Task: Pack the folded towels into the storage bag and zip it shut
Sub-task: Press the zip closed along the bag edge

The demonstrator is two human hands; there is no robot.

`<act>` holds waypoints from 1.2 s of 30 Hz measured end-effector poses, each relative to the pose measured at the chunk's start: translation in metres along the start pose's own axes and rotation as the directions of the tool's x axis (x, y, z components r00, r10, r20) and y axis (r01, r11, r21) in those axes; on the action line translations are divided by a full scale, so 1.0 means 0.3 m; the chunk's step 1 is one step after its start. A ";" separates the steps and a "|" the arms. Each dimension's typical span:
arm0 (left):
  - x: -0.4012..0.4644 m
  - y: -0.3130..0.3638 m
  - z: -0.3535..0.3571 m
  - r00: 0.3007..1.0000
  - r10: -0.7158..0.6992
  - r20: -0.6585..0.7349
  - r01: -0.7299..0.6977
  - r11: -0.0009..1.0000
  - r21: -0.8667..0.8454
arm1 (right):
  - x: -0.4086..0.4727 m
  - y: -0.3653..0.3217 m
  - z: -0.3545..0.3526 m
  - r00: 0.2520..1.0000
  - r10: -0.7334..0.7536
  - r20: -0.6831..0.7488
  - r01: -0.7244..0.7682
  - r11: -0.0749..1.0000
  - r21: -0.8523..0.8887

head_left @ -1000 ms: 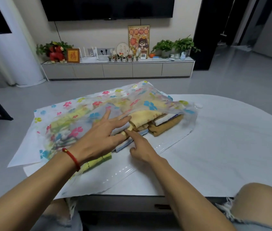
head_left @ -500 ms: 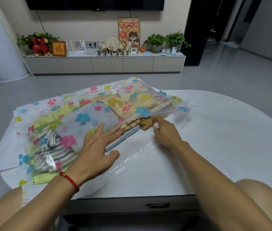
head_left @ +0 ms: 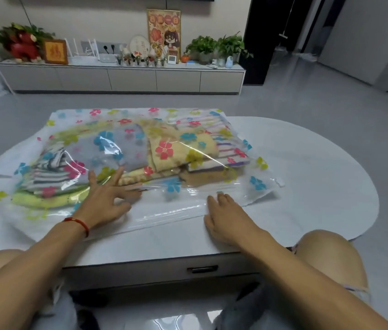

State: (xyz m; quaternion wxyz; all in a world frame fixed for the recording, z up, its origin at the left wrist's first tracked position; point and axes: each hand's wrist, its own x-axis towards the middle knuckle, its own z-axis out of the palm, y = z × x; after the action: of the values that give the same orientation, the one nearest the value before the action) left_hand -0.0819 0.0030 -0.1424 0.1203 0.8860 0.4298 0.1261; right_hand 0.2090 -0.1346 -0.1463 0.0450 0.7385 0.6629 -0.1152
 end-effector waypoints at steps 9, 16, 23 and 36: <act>-0.079 0.160 -0.041 0.963 0.211 -0.166 -0.222 0.974 -0.048 | -0.079 0.312 -0.174 0.772 0.392 -0.500 -0.122 0.864 0.489; 0.217 0.672 0.093 0.862 0.459 -0.216 -0.475 0.880 -0.024 | 0.117 0.512 -0.202 0.843 0.509 0.173 -0.423 0.431 0.797; 0.408 0.917 0.307 0.972 0.229 -0.061 -0.208 0.948 0.241 | 0.140 0.613 -0.182 0.872 0.362 0.331 -0.375 0.058 0.925; 0.475 0.989 0.417 0.767 0.478 -0.427 -0.454 0.876 0.165 | 0.118 0.645 -0.203 0.899 0.307 0.311 -0.407 0.331 0.851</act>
State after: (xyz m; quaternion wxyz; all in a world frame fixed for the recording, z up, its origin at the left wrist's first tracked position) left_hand 0.2613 -0.0758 -0.1475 -0.0418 0.9127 0.2155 0.3447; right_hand 0.4105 -0.1097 -0.1121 -0.3023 0.7655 0.3142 -0.4731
